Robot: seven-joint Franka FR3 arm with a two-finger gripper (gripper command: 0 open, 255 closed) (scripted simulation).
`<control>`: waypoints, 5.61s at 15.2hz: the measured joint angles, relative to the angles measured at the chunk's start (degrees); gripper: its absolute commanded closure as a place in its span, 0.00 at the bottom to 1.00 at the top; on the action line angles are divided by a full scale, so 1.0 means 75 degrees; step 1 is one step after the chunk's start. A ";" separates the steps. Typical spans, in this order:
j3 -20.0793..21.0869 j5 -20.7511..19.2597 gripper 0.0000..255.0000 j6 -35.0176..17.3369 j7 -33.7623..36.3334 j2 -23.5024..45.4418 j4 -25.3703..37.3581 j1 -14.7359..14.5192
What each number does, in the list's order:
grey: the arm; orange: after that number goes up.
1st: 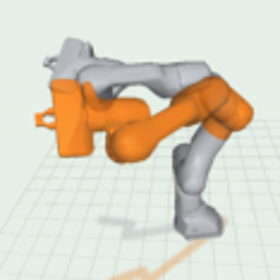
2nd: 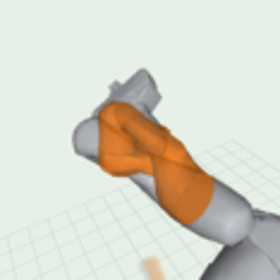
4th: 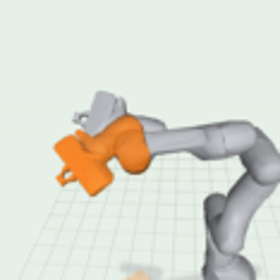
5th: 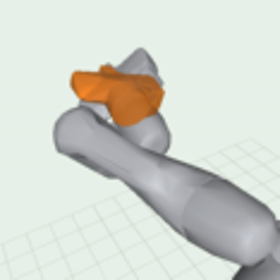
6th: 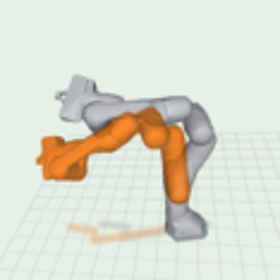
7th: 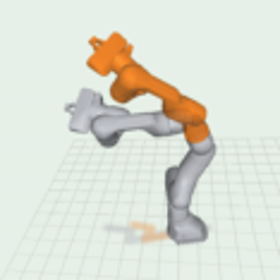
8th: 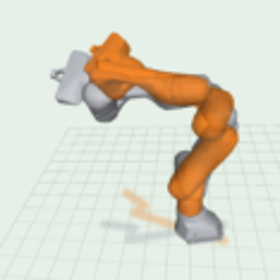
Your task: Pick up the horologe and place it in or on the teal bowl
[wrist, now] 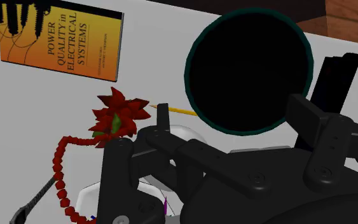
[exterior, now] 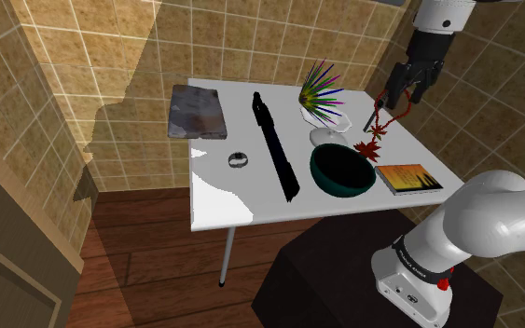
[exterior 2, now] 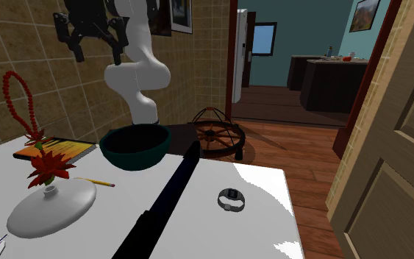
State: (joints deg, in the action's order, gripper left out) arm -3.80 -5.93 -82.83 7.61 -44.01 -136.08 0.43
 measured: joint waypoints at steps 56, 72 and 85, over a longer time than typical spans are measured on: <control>0.2546 -0.0491 1.00 -0.6297 0.4812 0.8353 0.2556 -0.1533; 0.2646 -0.0222 1.00 -0.5451 0.4610 0.7746 0.2826 -0.1468; 0.2709 0.0050 1.00 -0.4252 0.4384 0.7098 0.3414 -0.1413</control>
State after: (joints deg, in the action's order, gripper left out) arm 16.51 -5.55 -114.72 40.49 9.23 -110.47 -10.17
